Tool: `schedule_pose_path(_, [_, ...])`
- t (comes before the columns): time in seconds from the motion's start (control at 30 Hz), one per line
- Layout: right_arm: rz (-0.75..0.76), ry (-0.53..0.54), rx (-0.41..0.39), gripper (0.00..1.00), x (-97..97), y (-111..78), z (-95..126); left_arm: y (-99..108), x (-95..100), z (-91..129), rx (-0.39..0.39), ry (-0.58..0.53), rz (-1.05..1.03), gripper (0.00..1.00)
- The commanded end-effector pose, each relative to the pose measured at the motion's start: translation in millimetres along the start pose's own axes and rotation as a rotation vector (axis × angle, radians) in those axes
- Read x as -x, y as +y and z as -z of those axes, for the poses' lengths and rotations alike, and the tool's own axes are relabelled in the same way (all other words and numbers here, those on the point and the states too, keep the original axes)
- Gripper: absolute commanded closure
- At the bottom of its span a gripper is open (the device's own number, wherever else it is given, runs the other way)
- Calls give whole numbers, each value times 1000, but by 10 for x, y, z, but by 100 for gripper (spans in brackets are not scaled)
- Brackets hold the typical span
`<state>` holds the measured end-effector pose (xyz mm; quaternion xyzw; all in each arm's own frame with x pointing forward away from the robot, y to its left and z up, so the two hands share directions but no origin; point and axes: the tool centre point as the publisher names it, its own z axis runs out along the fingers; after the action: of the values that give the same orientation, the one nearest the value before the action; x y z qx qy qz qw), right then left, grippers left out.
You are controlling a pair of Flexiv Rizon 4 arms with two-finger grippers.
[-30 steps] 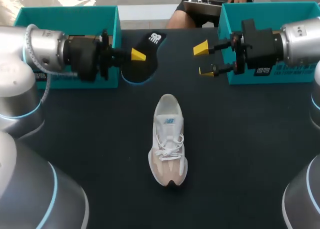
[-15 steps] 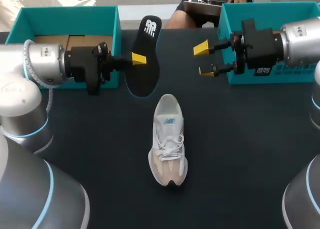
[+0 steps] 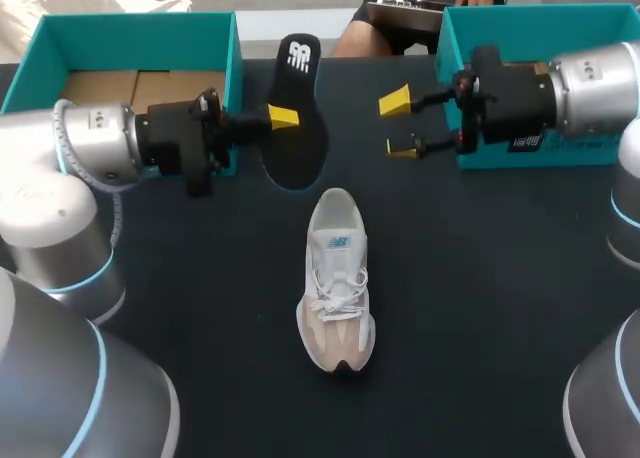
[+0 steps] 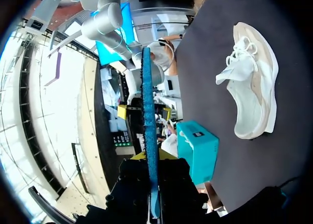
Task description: Take the shoe out of the shoebox, open the shoe tongue, remove and reinsert the insole, then place the shoe into the shoebox
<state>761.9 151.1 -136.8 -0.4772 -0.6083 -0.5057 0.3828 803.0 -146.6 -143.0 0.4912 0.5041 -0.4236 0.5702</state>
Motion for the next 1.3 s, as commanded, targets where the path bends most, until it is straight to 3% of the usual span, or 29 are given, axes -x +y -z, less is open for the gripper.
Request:
schedule_pose_path(0.03, [4, 44, -22, 0, 113, 139, -342, 25, -90, -178, 7, -26, -5, 100])
schedule_pose_path(0.17, [5, 62, -36, 0, 134, 141, -439, 36, -138, -279, 11, -36, -8, 100])
schedule_pose_path(0.33, [8, 89, -58, 49, 159, 125, -521, 74, -169, -374, 1, -41, -20, 100])
schedule_pose_path(0.37, [9, 93, -62, 52, 160, 117, -533, 93, -174, -394, -2, -40, -23, 100])
schedule_pose_path(0.67, [10, 114, -89, 69, 165, 81, -588, 199, -191, -487, -46, -26, -12, 100])
schedule_pose_path(1.3, [21, 138, -106, 78, 212, 168, -677, 78, -195, -607, -76, -41, -1, 100])
